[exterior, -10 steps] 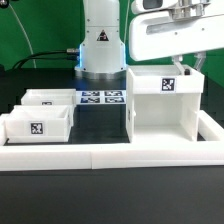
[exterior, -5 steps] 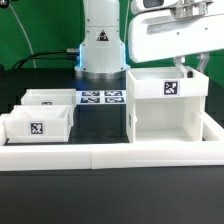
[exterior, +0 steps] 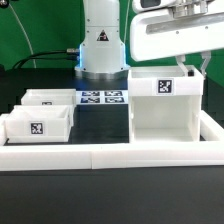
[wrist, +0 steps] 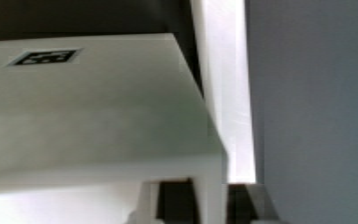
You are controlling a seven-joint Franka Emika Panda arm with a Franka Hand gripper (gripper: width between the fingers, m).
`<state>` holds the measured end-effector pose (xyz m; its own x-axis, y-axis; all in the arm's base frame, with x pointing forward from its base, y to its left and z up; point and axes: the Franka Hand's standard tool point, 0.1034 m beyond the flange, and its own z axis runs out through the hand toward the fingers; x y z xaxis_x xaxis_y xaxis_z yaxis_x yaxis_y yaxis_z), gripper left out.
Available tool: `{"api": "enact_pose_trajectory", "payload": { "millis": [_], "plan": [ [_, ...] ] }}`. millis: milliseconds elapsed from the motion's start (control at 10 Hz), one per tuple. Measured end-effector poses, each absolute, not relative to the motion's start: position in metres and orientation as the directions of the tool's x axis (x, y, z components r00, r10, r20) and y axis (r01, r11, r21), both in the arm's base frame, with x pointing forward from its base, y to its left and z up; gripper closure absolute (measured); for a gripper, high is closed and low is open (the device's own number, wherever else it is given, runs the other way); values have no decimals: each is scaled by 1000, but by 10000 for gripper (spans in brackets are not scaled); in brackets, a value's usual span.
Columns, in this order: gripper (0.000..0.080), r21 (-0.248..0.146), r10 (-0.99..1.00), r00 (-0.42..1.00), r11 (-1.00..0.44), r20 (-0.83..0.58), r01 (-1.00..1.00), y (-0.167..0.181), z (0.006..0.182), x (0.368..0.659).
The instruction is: Assemble drawer
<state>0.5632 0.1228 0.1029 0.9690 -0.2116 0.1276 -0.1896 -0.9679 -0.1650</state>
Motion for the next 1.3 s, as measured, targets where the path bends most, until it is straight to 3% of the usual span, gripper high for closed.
{"api": "enact_pose_trajectory", "payload": {
  "millis": [600, 900, 1300],
  "plan": [
    [755, -241, -606, 792, -780, 66, -577, 114, 111, 582],
    [755, -274, -714, 699, -681, 42, -679, 111, 111, 588],
    [755, -289, -831, 557, -529, -18, -798, 111, 113, 589]
  ]
}}
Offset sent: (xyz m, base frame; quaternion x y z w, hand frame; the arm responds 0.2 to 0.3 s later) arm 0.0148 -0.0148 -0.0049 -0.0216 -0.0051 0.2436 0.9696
